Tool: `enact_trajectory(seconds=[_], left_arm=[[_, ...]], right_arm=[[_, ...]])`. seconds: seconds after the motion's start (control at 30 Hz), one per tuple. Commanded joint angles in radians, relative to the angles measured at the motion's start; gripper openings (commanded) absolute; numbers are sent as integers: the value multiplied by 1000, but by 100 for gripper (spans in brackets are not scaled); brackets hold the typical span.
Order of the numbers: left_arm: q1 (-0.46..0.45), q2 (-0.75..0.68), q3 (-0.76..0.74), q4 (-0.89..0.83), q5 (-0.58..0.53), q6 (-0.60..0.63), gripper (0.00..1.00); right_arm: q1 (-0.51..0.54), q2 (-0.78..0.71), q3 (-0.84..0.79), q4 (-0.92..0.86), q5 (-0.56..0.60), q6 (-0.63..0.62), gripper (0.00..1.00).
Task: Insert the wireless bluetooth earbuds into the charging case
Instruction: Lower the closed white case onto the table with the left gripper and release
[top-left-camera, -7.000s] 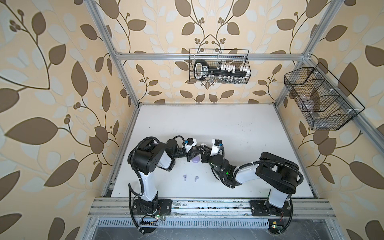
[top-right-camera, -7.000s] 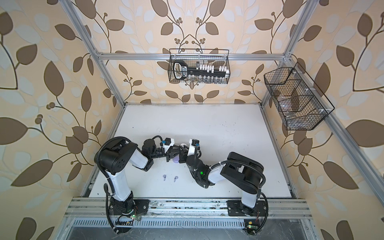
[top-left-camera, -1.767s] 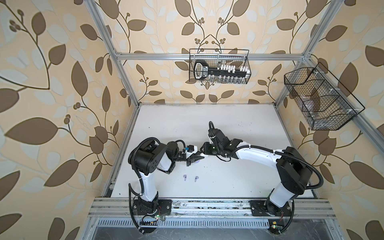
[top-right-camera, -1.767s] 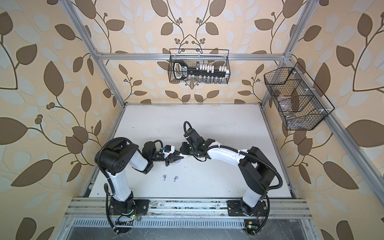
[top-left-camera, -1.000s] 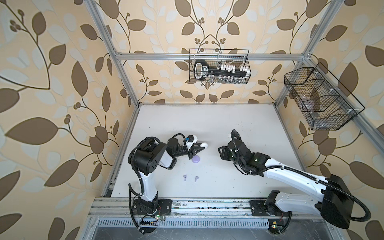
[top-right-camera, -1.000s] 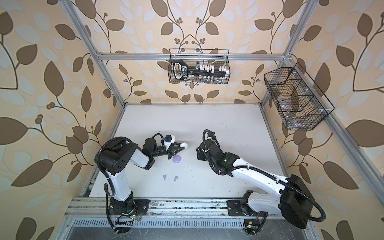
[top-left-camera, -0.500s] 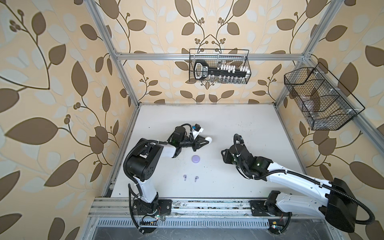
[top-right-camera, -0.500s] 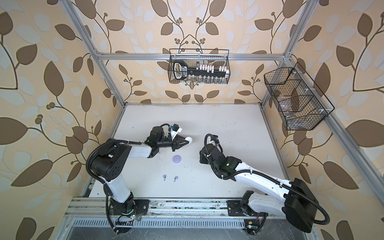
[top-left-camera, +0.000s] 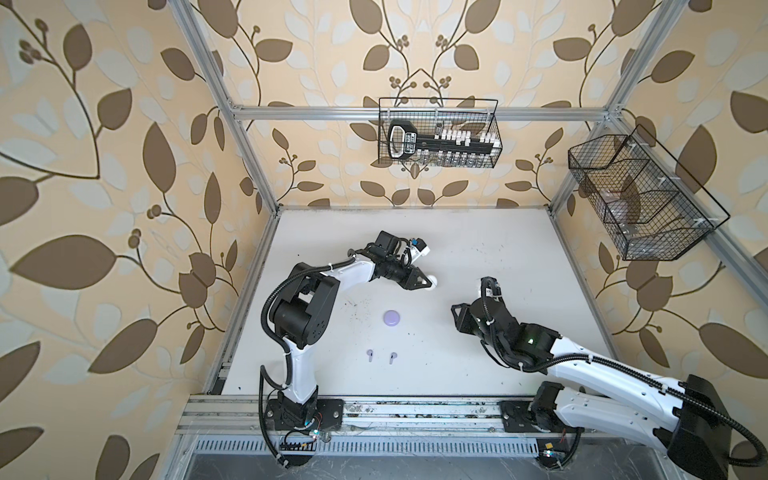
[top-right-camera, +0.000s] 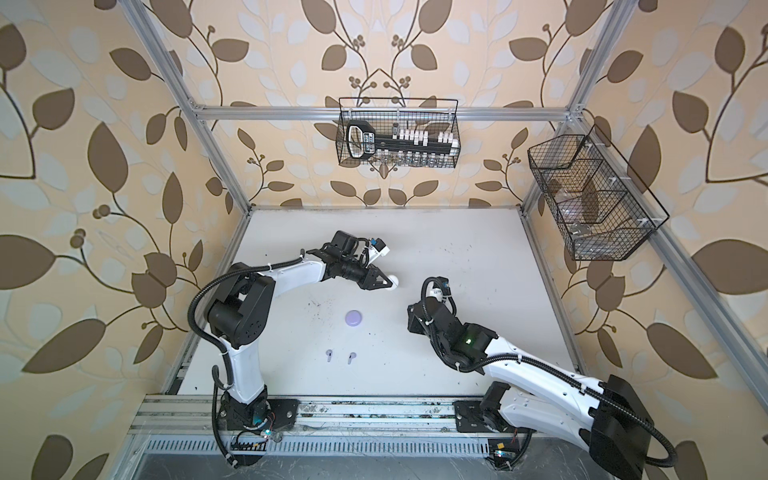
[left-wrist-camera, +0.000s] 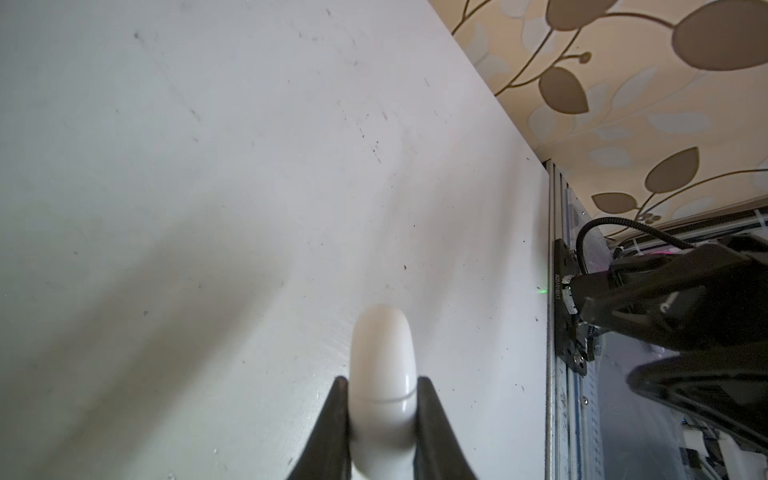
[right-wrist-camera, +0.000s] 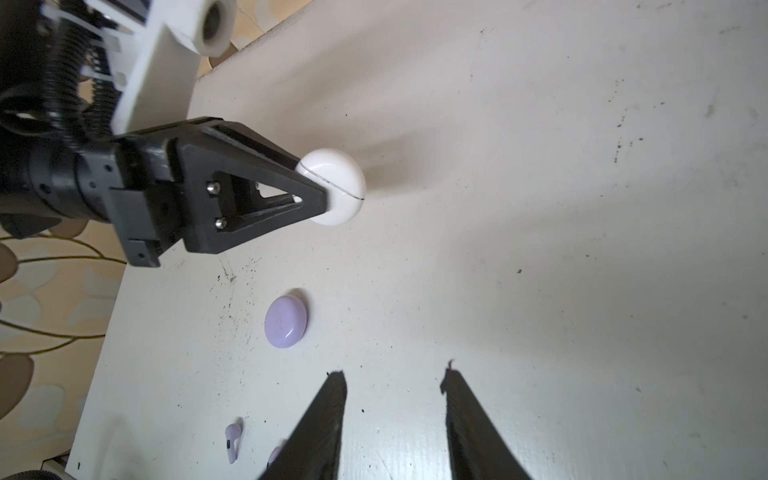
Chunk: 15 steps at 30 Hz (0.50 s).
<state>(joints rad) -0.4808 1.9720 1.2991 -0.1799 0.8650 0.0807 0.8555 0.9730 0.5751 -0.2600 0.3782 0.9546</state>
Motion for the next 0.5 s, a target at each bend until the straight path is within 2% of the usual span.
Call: enact_trajectory(seconds=[0.0,0.27,0.47], left_arm=[[-18,44,81,-116,59,-41,0],[-24,144,168,-122,106,-117,0],[-30,170,181,-116,98,-145,10]], right_arm=[[9,-45,-43,-41,35,48,40],[32,-90,-80,-65,59,85,40],[49,-100,-99,-55,73,103,40]])
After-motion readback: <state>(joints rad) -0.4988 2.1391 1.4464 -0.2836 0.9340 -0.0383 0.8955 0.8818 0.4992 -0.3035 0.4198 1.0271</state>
